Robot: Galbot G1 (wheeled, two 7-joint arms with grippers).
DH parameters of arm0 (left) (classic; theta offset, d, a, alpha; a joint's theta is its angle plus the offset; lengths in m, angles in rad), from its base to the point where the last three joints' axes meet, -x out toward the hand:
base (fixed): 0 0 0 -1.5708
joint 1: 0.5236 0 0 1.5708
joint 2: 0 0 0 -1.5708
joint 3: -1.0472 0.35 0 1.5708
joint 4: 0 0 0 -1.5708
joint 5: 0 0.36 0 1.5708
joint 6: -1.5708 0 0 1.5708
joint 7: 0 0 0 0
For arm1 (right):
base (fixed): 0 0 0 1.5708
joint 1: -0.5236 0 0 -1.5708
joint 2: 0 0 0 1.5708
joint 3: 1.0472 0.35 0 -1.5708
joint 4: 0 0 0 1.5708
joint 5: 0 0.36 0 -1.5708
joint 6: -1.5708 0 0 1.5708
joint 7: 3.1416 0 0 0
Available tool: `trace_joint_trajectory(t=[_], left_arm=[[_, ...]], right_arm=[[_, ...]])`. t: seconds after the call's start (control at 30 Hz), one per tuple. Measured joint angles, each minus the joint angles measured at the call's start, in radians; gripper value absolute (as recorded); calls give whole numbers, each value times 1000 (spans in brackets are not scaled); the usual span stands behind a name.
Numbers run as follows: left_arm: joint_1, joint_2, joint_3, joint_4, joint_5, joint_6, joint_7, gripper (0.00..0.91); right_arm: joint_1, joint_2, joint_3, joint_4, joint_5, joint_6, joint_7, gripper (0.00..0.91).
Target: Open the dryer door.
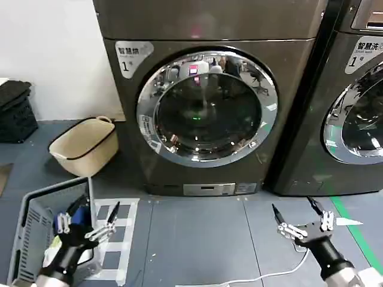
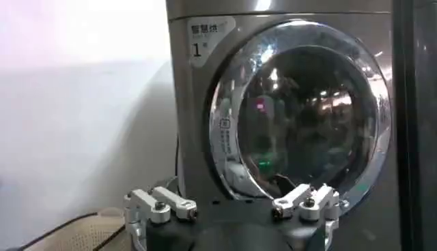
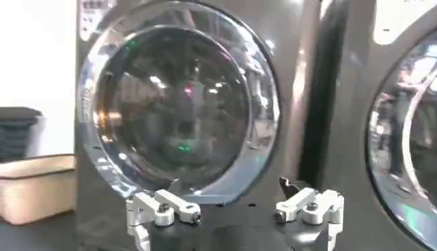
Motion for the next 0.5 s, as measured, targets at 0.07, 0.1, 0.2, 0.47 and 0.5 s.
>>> trace_joint_trajectory(t=[0.07, 0.1, 0.2, 0.47, 0.5], left_arm=[[1, -3, 1, -3, 3, 0, 0, 907], [1, -4, 2, -5, 6, 0, 1, 907], [4, -9, 4, -10, 12, 0, 1, 907], [10, -30, 29, -18, 44, -4, 2, 907], [9, -32, 33, -18, 47, -4, 3, 907]], right_arm=[[28, -39, -23, -17, 24, 5, -3, 907], [40, -56, -33, -23, 32, 10, -9, 907], [75, -111, -68, -48, 47, 32, -31, 907], [177, -237, -164, -116, 86, 48, -46, 907], [194, -250, -177, -125, 93, 48, -46, 907]])
